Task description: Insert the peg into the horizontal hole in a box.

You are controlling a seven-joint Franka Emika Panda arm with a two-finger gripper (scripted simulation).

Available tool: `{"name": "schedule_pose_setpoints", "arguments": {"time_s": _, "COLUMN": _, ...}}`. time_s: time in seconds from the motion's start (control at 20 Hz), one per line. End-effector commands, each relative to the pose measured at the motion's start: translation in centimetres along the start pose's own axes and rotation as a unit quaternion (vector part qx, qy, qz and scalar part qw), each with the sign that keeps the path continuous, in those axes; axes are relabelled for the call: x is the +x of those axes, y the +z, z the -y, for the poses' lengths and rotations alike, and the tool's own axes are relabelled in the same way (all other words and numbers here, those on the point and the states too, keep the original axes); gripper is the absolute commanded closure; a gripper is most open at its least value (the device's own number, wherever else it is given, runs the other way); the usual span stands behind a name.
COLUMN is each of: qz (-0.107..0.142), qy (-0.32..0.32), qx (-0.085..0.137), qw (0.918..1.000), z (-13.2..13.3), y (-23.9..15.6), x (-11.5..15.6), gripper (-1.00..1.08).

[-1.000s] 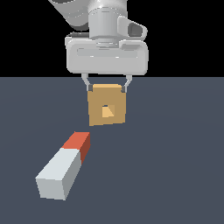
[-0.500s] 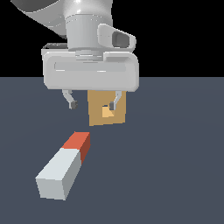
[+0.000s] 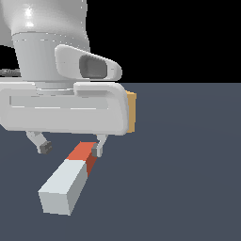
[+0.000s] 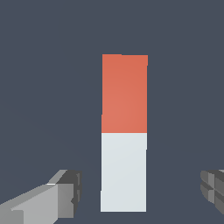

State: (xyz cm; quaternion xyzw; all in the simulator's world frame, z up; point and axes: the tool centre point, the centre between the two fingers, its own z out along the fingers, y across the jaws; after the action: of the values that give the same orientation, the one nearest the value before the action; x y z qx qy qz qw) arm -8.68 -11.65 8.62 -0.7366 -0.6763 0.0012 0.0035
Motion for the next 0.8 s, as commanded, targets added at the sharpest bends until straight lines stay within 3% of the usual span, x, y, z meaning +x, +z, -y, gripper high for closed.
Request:
{"name": "schedule_pose_setpoints", "arguments": {"time_s": 0.0, "qz": 0.001, "qy": 0.003, "qx": -0.002, "qw": 1.0000, "z": 0.5, "y": 0.7, "x": -1.2, "gripper": -0.92}}
{"name": "schedule_pose_setpoints", "arguments": {"time_s": 0.75, "qz": 0.002, "qy": 0.006, "qx": -0.003, "qw": 1.0000, "z": 1.0, "y": 3.2, "x": -2.3, "gripper": -0.92}}
